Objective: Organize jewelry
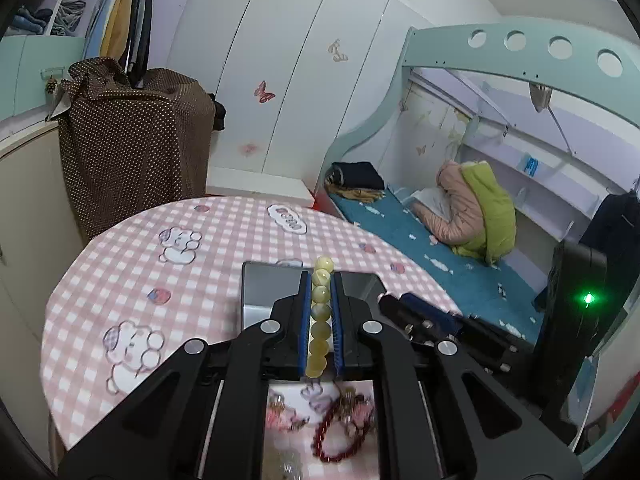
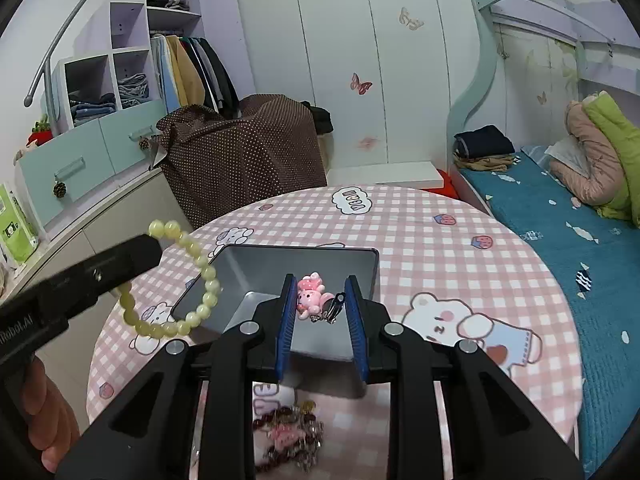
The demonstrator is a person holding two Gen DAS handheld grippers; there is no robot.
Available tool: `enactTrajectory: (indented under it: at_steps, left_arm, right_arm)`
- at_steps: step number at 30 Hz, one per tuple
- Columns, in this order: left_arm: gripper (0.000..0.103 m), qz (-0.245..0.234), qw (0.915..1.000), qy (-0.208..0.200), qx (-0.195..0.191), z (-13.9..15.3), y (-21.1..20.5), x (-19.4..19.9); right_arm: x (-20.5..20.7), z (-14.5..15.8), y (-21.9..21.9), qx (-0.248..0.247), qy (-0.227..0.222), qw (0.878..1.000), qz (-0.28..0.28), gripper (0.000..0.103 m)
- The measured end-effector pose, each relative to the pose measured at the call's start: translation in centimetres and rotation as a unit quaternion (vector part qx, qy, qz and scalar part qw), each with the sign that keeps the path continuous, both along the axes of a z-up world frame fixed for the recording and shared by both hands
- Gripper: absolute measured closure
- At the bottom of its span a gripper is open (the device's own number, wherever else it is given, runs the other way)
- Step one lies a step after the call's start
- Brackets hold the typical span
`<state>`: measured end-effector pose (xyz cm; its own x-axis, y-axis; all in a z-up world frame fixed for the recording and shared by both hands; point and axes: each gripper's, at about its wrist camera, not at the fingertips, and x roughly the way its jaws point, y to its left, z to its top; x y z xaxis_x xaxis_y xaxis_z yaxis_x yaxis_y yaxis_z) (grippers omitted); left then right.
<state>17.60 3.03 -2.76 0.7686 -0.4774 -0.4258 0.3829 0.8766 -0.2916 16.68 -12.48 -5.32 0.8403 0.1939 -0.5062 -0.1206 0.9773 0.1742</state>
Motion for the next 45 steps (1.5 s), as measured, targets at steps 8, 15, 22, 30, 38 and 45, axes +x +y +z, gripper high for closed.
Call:
enactTrajectory:
  at_steps: [8, 15, 22, 30, 38, 45]
  left_arm:
    - [0.094, -0.003, 0.9999, 0.012, -0.007, -1.6, -0.5, 2.6]
    - [0.093, -0.002, 0.9999, 0.012, 0.001, -2.4, -0.8, 3.2]
    - [0.067, 0.04, 0.999, 0.014, 0.015, -2.8, -0.5, 3.1]
    - [0.065, 0.035, 0.9989, 0.007, 0.03, -2.9, -0.5, 2.2]
    - [0.062, 0.038, 0.9982, 0.005, 0.046, -2.8, -0.5, 0.9]
    - [0.04, 0.045, 0.9973, 0.002, 0.057, -2.7, 0.0, -1.2]
  right_arm:
    - [1.5, -1.0, 0.4, 0.002, 0.014, 1.0, 0.013, 0.08]
    - [1.5, -0.9, 0.2, 0.011, 0.008, 1.0, 0.011, 0.062]
    - [0.4, -0.1, -0.8, 0.001, -0.016, 1.0, -0.017, 0.037]
    - [-0.3, 0.0, -2.0, -0.001, -0.016, 0.999, -0.037, 0.035]
    - [-1.3, 0.2, -2.4, -0.002, -0.016, 0.999, -0.047, 0.035]
    - [-3.3, 0.6, -2.3, -0.013, -0.025, 0.998, -0.054, 0.024]
